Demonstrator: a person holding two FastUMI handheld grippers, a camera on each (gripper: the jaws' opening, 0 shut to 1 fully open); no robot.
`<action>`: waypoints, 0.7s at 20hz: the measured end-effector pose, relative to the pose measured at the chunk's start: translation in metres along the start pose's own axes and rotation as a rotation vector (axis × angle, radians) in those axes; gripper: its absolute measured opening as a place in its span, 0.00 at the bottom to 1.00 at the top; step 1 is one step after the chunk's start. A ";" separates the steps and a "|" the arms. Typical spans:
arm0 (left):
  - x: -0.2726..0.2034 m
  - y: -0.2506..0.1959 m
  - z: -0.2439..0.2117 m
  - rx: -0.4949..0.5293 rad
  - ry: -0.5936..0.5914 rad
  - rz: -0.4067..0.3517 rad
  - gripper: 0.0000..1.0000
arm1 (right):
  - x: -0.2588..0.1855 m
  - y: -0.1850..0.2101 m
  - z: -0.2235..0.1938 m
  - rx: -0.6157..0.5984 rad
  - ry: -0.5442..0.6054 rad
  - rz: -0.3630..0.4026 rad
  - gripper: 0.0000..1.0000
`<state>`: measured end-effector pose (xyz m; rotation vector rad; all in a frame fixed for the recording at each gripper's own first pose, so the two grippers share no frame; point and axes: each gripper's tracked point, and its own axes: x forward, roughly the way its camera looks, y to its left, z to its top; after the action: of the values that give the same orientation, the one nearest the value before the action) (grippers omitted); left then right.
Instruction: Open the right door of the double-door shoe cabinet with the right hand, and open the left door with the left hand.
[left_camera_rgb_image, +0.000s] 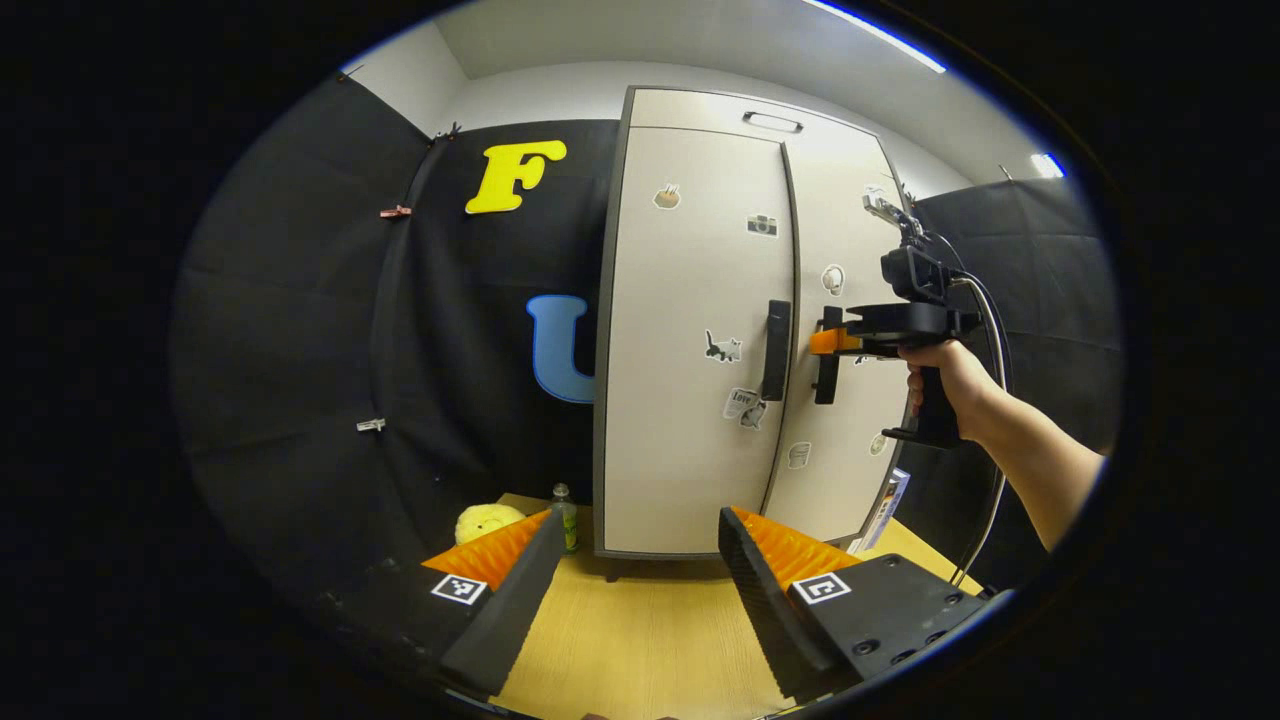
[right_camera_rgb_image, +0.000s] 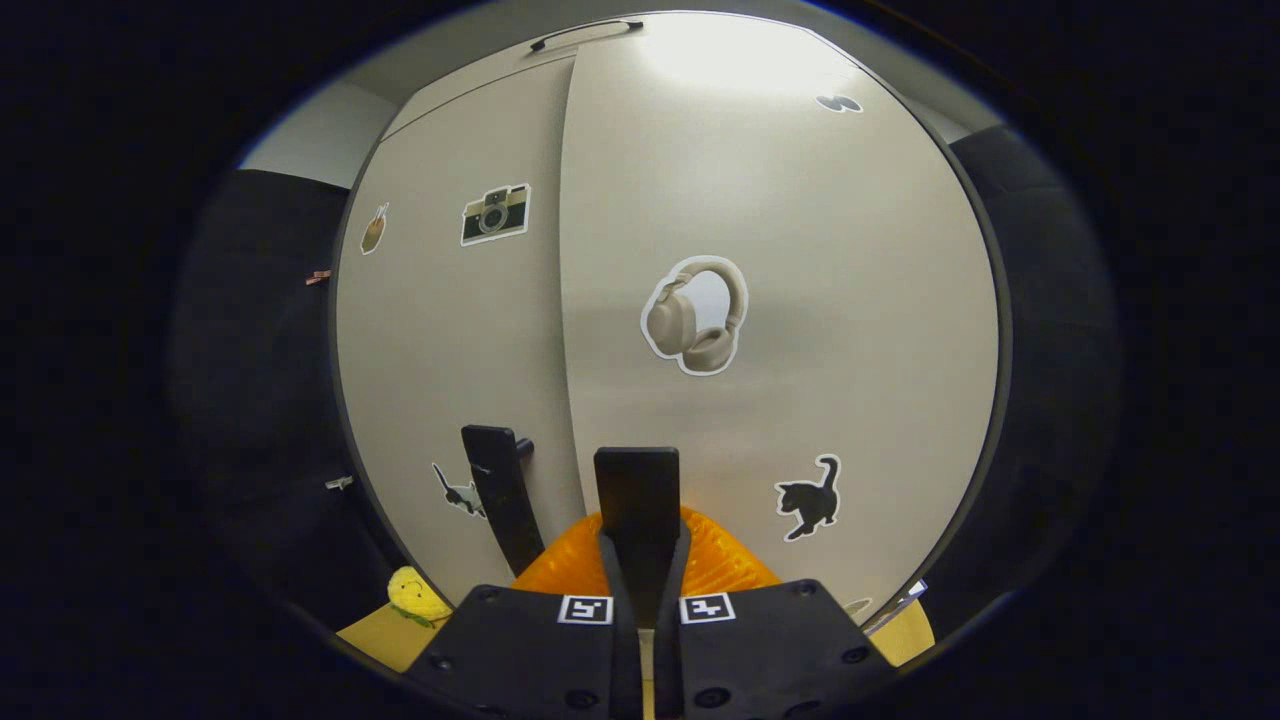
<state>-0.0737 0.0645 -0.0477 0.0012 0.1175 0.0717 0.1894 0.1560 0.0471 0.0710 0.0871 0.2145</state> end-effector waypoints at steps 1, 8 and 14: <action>-0.001 -0.003 0.000 0.002 0.000 -0.012 0.95 | -0.007 0.000 0.000 0.008 -0.005 0.006 0.10; -0.007 -0.018 0.001 0.016 -0.012 -0.096 0.95 | -0.048 -0.013 -0.001 -0.007 -0.017 -0.007 0.09; -0.008 -0.020 -0.002 0.013 -0.006 -0.133 0.95 | -0.074 -0.028 0.000 -0.029 -0.028 -0.044 0.09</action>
<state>-0.0807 0.0438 -0.0490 0.0066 0.1118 -0.0620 0.1235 0.1128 0.0507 0.0430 0.0574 0.1704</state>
